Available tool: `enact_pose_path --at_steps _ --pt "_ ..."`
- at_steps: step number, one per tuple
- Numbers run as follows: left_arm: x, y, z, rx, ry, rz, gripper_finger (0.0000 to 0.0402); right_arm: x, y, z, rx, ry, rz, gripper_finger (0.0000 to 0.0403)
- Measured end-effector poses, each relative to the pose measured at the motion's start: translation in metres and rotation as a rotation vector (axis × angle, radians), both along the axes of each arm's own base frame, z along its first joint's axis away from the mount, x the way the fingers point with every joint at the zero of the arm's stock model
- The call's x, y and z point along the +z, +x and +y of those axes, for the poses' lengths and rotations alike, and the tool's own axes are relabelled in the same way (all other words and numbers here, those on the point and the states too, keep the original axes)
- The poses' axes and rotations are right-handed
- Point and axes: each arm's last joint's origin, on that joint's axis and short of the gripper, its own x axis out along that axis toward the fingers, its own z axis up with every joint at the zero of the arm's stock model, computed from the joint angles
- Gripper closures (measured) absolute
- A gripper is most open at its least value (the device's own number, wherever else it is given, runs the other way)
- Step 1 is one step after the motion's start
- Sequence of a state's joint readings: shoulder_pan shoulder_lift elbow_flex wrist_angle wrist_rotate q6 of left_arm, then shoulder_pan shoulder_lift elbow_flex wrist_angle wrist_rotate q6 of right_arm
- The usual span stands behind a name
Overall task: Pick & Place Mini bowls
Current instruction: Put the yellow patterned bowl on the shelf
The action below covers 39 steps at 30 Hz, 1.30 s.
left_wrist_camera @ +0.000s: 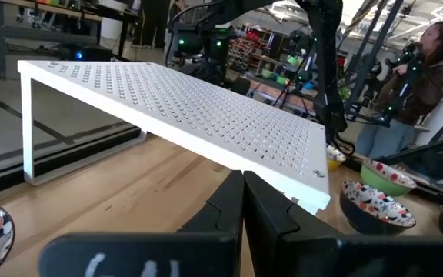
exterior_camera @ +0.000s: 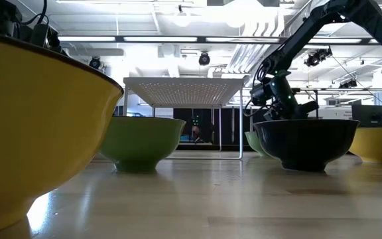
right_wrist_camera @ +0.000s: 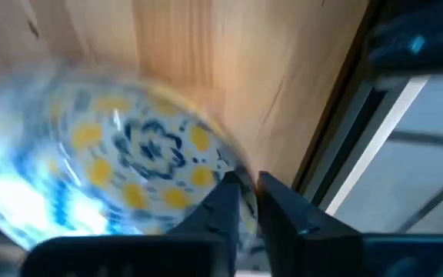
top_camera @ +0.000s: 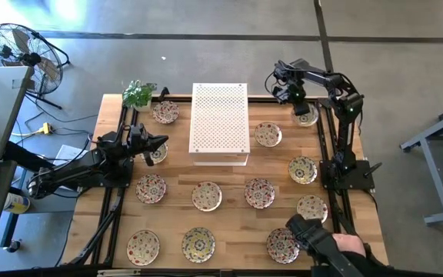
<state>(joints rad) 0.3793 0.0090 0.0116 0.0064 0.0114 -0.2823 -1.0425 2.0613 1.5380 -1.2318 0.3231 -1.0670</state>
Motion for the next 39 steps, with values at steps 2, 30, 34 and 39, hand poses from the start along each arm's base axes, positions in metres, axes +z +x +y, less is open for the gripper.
enact_pose_path --at_steps 2,30,34,39 --pt "0.000 0.000 0.000 -0.002 -0.019 -0.007 0.0399 0.005 -0.001 -0.001 -0.031 -0.009 0.004 0.0392" --pt "0.000 0.000 0.000 -0.001 -0.135 -0.052 0.0399 0.121 0.012 -0.016 -0.847 0.058 -0.503 0.0396" --pt "0.000 0.000 0.000 0.000 -0.136 -0.053 0.0399 0.164 0.028 -0.007 -0.891 0.022 -0.638 0.0399" --pt "0.000 0.000 0.000 0.003 -0.136 -0.053 0.0399 0.210 0.053 0.008 -1.035 -0.027 -0.842 0.0400"
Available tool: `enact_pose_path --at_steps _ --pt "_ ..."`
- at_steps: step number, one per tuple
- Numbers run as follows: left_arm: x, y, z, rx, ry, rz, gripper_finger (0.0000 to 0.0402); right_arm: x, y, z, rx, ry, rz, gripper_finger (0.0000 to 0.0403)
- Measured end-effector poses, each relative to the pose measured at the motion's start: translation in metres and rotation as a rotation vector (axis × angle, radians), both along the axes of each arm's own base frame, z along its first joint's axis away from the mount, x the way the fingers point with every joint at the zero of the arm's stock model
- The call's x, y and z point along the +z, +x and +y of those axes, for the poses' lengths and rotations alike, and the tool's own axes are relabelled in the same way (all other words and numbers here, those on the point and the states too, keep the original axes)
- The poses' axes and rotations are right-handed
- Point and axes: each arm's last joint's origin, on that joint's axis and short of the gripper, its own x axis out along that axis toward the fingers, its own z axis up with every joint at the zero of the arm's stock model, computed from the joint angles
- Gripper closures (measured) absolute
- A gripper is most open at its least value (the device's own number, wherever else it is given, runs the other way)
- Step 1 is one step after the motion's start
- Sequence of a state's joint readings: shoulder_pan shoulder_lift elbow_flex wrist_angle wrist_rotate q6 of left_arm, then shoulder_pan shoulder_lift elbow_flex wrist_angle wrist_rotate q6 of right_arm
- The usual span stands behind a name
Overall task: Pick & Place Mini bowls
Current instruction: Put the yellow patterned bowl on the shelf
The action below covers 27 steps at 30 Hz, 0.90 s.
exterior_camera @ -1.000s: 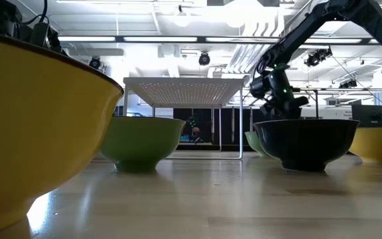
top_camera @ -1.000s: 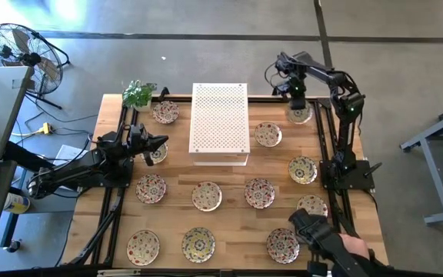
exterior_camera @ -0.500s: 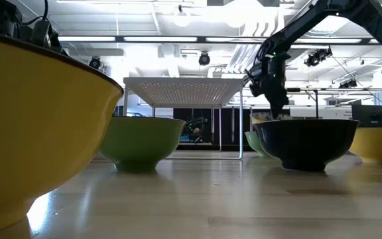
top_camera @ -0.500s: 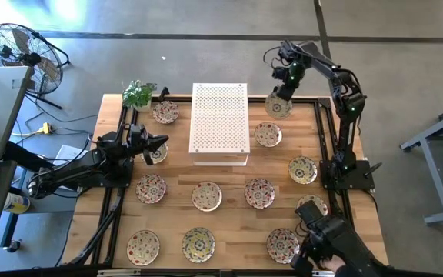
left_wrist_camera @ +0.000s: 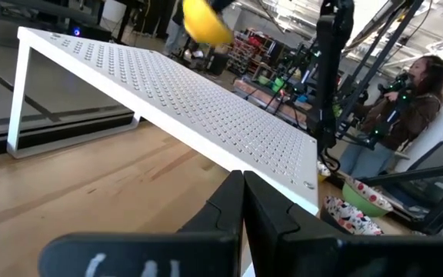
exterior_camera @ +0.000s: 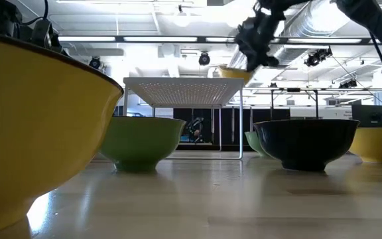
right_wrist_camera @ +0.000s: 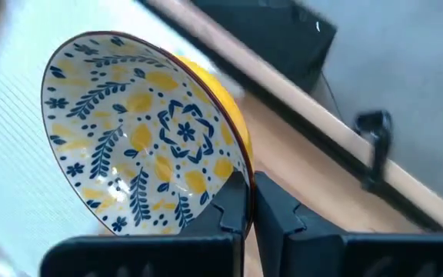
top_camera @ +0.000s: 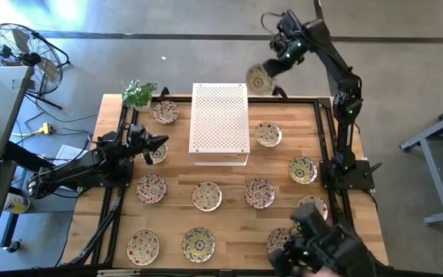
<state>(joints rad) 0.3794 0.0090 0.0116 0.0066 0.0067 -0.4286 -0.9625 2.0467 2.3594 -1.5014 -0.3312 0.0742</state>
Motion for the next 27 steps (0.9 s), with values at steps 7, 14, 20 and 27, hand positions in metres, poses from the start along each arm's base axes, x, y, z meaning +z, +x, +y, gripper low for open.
enact_pose_path --at_steps 7,14,20,27 --pt "0.000 0.000 0.000 0.002 0.000 0.000 0.0399 -0.014 0.058 0.005 -0.124 0.097 -0.235 0.0400" --pt "0.000 0.000 0.000 0.004 0.000 0.000 0.0399 -0.030 0.096 0.009 -0.190 0.100 -0.284 0.0399" --pt "0.000 0.000 0.000 0.010 0.000 0.000 0.0399 -0.044 0.108 0.012 -0.199 0.117 -0.232 0.0399" --pt "0.000 0.000 0.000 0.013 0.002 0.001 0.0399 -0.056 0.115 0.013 -0.182 0.120 -0.191 0.0398"
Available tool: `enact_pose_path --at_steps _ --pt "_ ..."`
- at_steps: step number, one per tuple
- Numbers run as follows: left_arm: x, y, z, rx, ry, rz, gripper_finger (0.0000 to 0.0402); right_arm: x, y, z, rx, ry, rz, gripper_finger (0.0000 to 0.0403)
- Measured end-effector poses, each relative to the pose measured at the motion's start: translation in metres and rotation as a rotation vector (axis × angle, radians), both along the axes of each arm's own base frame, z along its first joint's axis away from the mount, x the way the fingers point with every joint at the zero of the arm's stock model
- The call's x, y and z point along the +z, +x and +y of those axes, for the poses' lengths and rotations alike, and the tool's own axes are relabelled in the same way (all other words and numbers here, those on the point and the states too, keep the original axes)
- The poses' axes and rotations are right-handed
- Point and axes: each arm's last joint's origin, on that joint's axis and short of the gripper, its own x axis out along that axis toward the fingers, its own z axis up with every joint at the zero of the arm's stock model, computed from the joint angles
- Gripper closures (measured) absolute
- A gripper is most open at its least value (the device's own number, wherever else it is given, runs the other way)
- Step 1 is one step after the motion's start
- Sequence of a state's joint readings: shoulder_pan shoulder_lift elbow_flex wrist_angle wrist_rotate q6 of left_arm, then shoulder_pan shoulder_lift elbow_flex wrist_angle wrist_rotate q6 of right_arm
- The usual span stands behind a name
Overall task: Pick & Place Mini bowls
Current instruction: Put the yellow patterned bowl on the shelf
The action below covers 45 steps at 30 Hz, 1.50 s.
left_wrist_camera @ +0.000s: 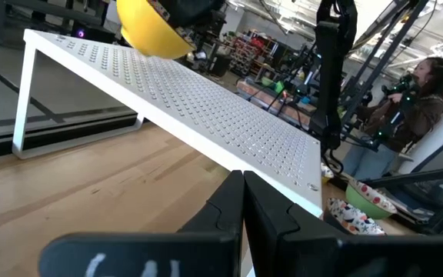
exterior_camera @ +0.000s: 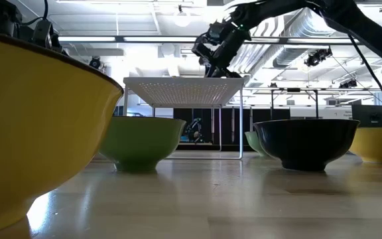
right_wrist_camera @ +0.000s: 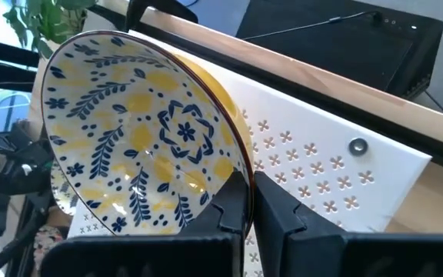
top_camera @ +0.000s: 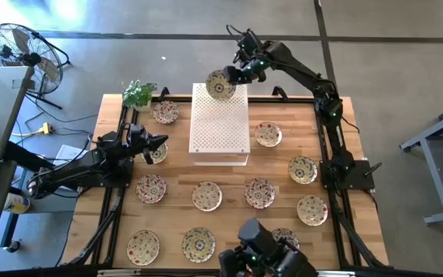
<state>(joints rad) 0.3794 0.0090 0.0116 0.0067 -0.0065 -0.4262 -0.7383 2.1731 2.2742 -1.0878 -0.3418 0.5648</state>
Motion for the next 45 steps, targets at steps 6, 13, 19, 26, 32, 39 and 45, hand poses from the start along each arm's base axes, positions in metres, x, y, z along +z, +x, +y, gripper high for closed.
enact_pose_path --at_steps 6,13,19,26,32,39,45 --pt "0.0001 0.0000 0.0001 0.004 0.002 0.000 0.0399 -0.0007 -0.0010 -0.0001 0.004 -0.020 0.022 0.0398" --pt "0.0001 0.0000 0.0001 0.004 0.002 -0.001 0.0399 -0.0019 -0.0024 0.0011 0.025 -0.019 0.042 0.0398" --pt "0.0001 0.0000 0.0001 0.004 0.002 -0.001 0.0399 -0.0014 -0.0020 0.0009 0.028 -0.024 0.036 0.0377" --pt "0.0002 0.0000 0.0001 0.004 0.002 -0.001 0.0399 0.0009 0.0005 -0.0020 0.016 -0.064 0.010 0.0344" --pt "0.0002 0.0000 0.0001 0.004 0.002 -0.001 0.0399 0.0011 0.0007 -0.0022 0.018 -0.068 0.009 0.0353" --pt "0.0002 -0.0001 0.0001 0.004 0.002 -0.001 0.0399 0.0041 0.0036 -0.0049 0.023 -0.108 -0.028 0.0360" --pt "0.0002 0.0000 0.0001 0.004 0.002 -0.001 0.0399 0.0041 0.0034 -0.0046 0.034 -0.115 -0.024 0.0342"
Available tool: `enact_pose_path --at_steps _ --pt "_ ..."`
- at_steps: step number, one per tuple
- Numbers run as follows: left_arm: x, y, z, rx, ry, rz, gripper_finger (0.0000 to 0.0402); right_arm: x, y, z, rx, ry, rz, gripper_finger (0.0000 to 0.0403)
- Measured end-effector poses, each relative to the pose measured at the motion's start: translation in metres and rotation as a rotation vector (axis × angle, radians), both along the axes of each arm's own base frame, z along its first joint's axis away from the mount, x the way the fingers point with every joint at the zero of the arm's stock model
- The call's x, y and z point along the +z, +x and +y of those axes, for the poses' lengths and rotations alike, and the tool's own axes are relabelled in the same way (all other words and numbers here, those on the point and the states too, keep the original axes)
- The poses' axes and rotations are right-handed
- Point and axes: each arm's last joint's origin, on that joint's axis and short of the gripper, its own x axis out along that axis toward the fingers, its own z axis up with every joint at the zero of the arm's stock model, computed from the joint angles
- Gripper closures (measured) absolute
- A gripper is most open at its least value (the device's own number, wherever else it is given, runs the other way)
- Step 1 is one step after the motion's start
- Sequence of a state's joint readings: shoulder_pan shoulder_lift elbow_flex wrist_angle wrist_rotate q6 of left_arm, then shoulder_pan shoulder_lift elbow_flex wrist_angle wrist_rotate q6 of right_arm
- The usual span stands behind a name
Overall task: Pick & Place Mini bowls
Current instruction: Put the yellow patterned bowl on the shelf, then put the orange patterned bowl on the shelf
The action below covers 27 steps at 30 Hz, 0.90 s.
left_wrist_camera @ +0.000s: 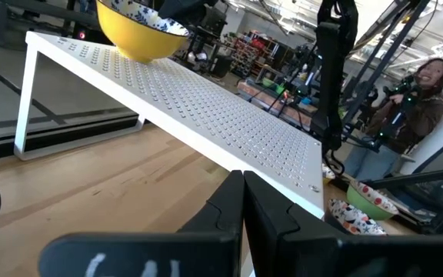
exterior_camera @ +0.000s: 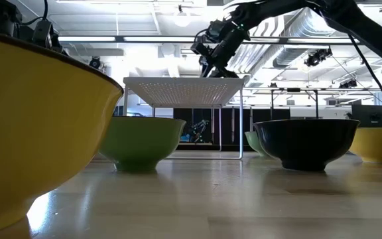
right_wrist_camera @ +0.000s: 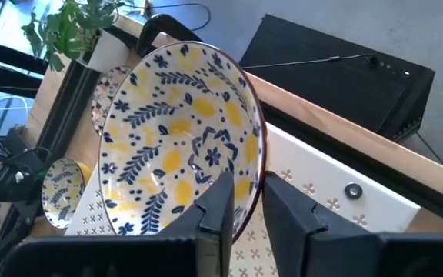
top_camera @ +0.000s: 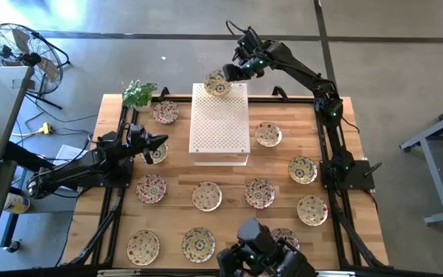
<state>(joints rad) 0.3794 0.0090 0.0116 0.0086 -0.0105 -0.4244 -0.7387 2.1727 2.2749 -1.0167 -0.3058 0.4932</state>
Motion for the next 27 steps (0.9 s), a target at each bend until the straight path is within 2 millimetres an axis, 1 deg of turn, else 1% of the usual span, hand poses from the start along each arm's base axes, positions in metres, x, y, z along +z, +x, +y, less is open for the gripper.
enact_pose_path --at_steps 5,8,15,19,21,23,25,27 --pt "0.000 0.000 0.000 0.000 0.000 0.000 0.0399 0.000 0.000 0.000 0.003 -0.002 0.002 0.0331" --pt "0.000 0.000 0.000 0.000 -0.002 -0.001 0.0399 0.000 0.000 0.000 0.022 -0.018 0.006 0.0317" --pt "0.000 0.000 0.000 0.000 -0.024 -0.010 0.0399 0.002 0.000 0.000 0.045 -0.041 0.007 0.0245" --pt "0.000 0.000 0.000 -0.001 -0.024 -0.010 0.0399 0.012 -0.001 0.000 0.079 -0.100 -0.006 0.0217" --pt "0.000 0.000 0.000 -0.001 -0.024 -0.010 0.0399 0.020 -0.001 0.002 0.104 -0.136 -0.012 0.0216" --pt "0.000 0.000 0.000 -0.003 -0.029 -0.012 0.0399 0.029 -0.002 0.009 0.156 -0.181 -0.014 0.0227" --pt "0.000 0.000 0.000 -0.009 -0.048 -0.019 0.0399 0.036 -0.004 0.021 0.235 -0.228 -0.005 0.0249" --pt "0.000 0.000 -0.001 -0.023 -0.052 -0.020 0.0399 0.046 -0.007 0.039 0.320 -0.279 0.031 0.0281"
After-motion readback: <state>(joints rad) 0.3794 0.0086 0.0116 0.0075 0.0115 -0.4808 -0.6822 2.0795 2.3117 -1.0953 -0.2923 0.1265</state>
